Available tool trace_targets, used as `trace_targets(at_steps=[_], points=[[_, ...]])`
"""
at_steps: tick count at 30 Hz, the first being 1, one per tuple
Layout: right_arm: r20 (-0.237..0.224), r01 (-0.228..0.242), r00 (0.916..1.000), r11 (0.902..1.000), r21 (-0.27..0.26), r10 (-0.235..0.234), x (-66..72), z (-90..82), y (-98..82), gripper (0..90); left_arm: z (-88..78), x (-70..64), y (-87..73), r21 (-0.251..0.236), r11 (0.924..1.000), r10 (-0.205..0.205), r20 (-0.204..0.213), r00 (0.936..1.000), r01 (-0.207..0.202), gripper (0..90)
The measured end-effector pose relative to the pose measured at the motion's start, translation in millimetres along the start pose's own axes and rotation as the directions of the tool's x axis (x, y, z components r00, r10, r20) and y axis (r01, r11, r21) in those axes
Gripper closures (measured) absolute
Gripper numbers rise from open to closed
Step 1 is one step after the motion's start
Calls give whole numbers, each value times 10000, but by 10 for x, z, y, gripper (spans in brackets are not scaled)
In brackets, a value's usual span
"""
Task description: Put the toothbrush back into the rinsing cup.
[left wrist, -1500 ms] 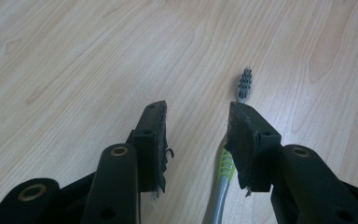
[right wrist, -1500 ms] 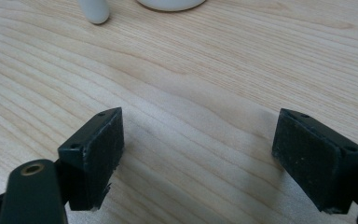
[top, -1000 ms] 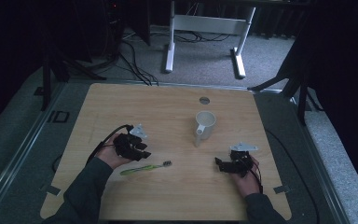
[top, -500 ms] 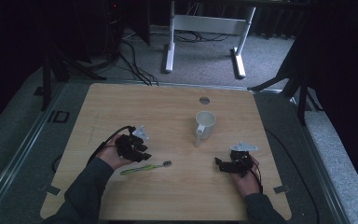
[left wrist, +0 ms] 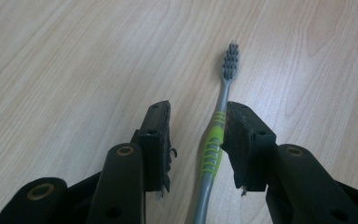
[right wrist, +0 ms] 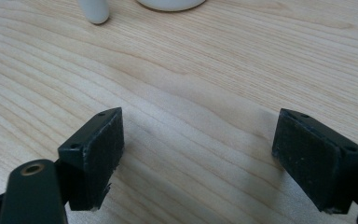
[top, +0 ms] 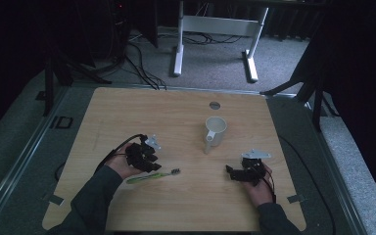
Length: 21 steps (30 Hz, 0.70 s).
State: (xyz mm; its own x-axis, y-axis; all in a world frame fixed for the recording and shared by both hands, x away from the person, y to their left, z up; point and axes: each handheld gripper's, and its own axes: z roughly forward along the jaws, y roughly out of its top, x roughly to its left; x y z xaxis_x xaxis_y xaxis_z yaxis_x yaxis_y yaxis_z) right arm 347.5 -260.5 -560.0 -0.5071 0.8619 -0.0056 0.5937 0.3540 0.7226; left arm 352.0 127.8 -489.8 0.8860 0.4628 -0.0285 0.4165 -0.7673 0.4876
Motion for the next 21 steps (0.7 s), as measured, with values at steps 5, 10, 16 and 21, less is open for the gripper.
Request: trace_targets(at_steps=[5, 10, 16, 21], points=[[-1, 3, 10000, 10000, 3, -3, 0, 0, 0, 163, 27, -18, 5, 261, 9996, 105, 113, 9999, -108, 627], [0, -3, 10000, 10000, 0, 3, 0, 0, 0, 163, 48, -30, -6, 543, 9984, 177, 164, 9997, -186, 636], [0, -2, 10000, 10000, 4, 2, 0, 0, 0, 163, 89, -49, -5, 825, 9961, 276, 250, 9993, -296, 650], [0, 0, 10000, 10000, 5, 0, 0, 0, 0, 163, 133, -57, -7, 1157, 9923, 391, 380, 9985, -432, 674]])
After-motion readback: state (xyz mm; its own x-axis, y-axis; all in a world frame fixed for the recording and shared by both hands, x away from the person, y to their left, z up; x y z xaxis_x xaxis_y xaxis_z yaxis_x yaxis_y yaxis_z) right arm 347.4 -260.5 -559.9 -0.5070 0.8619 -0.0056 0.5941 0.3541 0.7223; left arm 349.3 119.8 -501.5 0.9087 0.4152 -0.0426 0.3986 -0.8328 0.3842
